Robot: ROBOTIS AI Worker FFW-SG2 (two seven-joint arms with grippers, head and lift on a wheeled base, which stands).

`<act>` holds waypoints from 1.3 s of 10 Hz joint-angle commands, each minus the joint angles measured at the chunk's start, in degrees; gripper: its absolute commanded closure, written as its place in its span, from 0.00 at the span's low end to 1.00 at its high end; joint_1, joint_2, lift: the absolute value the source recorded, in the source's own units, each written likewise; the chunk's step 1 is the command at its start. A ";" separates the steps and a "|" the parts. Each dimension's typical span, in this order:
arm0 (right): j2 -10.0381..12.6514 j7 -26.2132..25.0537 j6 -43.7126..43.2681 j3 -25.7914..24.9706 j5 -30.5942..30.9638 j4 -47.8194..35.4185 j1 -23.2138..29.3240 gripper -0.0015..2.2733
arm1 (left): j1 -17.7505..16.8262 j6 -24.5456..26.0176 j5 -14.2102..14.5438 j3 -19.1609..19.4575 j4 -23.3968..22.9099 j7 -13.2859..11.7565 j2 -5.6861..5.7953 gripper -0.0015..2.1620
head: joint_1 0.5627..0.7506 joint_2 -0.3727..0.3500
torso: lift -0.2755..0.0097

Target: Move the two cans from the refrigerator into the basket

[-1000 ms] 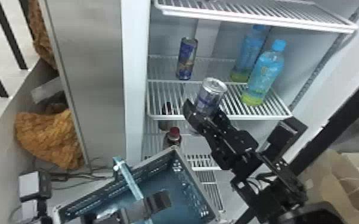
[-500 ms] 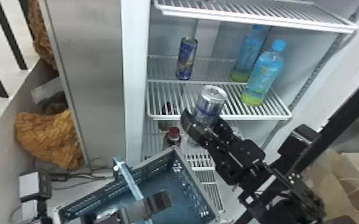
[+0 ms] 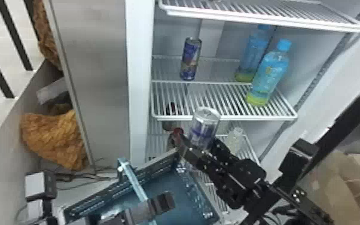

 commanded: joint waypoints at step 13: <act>-1.84 9.97 24.44 1.06 1.83 -2.31 0.49 0.26 | 0.06 0.14 0.02 -0.05 0.00 0.00 -0.02 0.56 | 0.70 0.36 | 0.84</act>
